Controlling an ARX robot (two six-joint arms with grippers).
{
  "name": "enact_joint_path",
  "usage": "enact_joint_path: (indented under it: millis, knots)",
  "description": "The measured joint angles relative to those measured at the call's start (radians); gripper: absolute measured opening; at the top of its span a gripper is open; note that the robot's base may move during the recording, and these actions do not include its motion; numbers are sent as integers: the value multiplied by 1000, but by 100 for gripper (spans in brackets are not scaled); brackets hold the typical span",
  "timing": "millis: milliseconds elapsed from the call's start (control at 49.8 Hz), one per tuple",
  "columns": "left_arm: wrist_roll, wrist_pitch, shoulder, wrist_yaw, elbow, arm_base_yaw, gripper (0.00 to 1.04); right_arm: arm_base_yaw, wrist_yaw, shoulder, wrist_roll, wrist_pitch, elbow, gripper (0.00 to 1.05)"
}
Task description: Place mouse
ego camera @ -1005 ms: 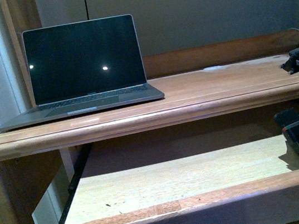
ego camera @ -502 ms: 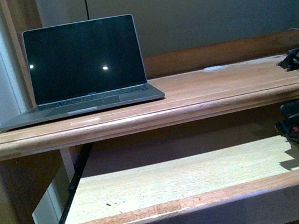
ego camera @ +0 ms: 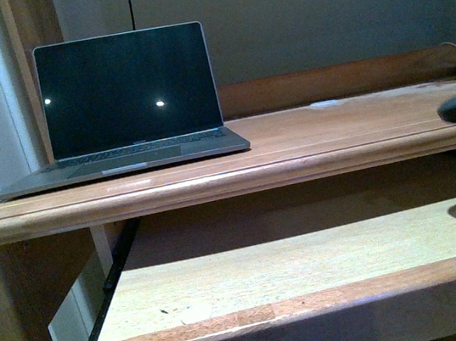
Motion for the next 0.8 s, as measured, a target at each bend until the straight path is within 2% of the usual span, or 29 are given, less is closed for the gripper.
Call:
enact_joint_path:
  millis: [141, 241, 342, 402, 543, 683, 804]
  knots:
    - [-1, 0, 0, 0, 0, 0, 4, 94, 145, 163, 64, 17, 262, 55]
    - [-1, 0, 0, 0, 0, 0, 25, 176, 265, 323, 118, -19, 449, 55]
    - [-1, 0, 0, 0, 0, 0, 40, 229, 354, 467, 146, -56, 578, 55]
    - [-1, 0, 0, 0, 0, 0, 55, 250, 403, 553, 157, -63, 640, 55]
    - [-1, 0, 0, 0, 0, 0, 72, 267, 470, 643, 180, -53, 714, 55]
    - [0, 0, 0, 0, 0, 0, 97, 279, 500, 703, 199, -25, 778, 55]
    - [0, 0, 0, 0, 0, 0, 97, 285, 477, 718, 210, 37, 772, 77]
